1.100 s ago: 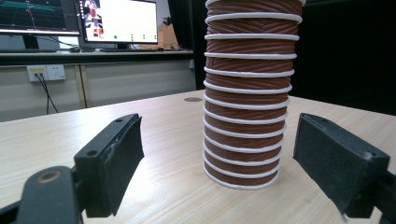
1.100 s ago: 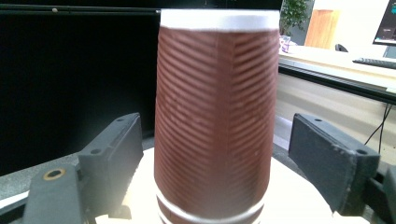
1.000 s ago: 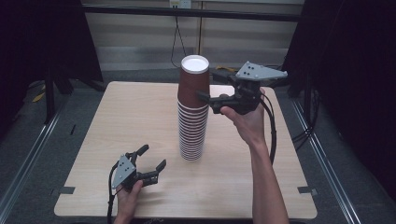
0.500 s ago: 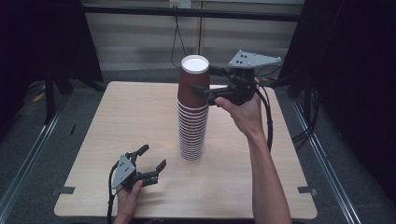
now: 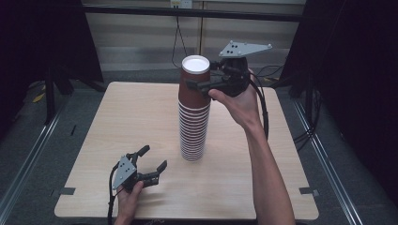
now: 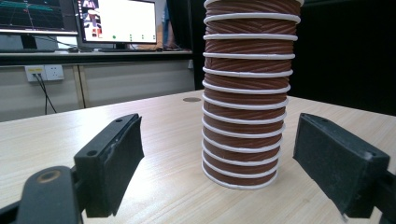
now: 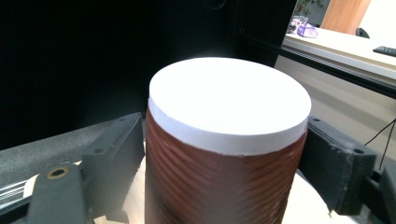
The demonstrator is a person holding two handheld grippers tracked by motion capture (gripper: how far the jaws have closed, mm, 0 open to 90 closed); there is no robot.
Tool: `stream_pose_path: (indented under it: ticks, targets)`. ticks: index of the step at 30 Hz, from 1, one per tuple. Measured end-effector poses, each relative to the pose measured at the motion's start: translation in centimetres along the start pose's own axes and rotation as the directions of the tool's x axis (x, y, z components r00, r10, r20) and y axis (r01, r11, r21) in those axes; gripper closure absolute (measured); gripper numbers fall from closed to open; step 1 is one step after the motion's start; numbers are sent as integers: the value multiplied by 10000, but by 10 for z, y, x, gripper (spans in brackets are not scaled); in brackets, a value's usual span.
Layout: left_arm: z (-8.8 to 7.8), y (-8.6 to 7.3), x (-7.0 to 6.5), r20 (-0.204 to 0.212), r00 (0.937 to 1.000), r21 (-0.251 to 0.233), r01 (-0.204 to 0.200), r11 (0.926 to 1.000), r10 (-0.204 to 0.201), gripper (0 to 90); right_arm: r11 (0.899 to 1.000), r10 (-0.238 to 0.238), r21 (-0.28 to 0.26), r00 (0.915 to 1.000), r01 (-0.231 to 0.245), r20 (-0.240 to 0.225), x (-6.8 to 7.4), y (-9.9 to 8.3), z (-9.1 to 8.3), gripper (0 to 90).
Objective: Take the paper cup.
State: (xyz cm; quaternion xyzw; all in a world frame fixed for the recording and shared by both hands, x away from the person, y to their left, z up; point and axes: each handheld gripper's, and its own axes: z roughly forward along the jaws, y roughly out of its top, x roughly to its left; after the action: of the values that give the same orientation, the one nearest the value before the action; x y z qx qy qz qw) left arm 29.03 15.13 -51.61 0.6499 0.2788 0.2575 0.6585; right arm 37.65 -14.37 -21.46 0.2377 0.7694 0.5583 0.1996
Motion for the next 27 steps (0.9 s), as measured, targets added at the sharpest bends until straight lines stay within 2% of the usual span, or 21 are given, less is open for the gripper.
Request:
stream_pose_path:
  ticks: [15,27]
  targets:
    - [0,0,0,5,10000,1,-5,10000,5,155,9998,71,180,9999,-69,-128,-2,2,4,220]
    - [0,0,0,-4,10000,-10,-19,10000,19,155,9987,153,-480,9998,-159,-129,-2,9,-3,226]
